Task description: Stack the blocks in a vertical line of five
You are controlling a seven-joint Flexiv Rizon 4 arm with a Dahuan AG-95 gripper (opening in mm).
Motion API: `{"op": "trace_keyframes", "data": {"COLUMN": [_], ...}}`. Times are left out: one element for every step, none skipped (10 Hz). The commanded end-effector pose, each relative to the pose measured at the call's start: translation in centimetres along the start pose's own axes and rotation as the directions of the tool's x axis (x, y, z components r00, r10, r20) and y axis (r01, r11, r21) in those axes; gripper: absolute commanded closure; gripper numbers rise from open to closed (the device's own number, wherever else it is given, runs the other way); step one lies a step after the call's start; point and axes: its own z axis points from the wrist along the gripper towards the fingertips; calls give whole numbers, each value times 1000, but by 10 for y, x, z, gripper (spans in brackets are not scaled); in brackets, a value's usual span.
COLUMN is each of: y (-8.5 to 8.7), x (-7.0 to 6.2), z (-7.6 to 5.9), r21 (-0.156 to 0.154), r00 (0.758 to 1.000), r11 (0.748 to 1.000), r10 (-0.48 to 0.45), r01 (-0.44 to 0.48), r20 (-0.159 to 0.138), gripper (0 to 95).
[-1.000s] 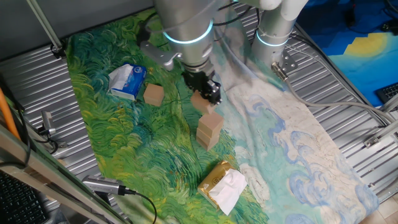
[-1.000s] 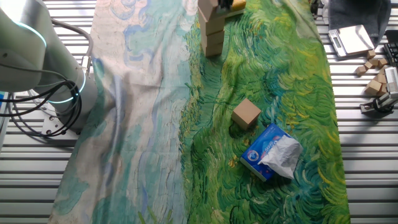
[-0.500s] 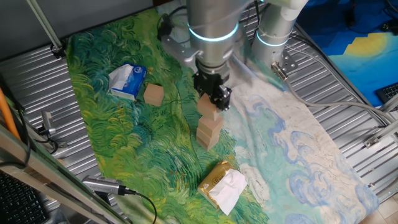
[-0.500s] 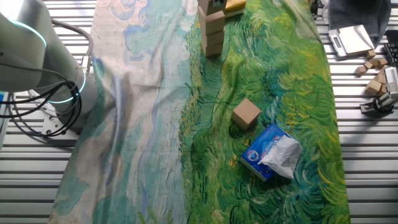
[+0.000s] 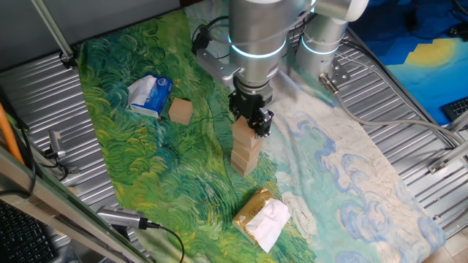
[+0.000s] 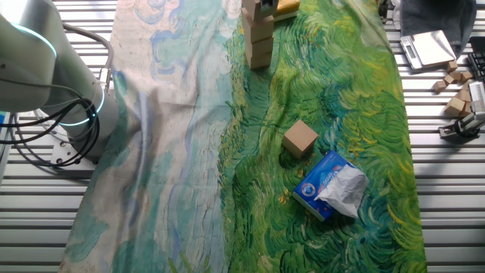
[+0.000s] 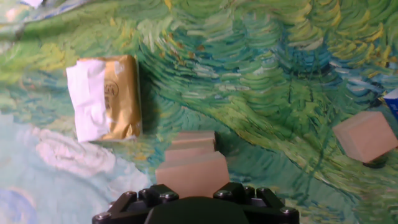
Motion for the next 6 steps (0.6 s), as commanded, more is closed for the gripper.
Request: {"op": "trace_keyframes", "data": {"y": [1, 2, 2, 2, 2, 2], "x": [-1, 1, 1, 1, 1, 2], "z": [6, 9, 10, 10, 11, 11], "r21": [2, 3, 4, 5, 5, 5], "r00": [1000, 1000, 1000, 1000, 1000, 1000], "r11": [1000, 1000, 1000, 1000, 1000, 1000], "r10": [1, 0, -2, -1, -2, -3], "r01": [-1, 0, 2, 1, 2, 3], "r20": [4, 11, 13, 12, 12, 12], "gripper": [950, 950, 950, 950, 950, 950]}}
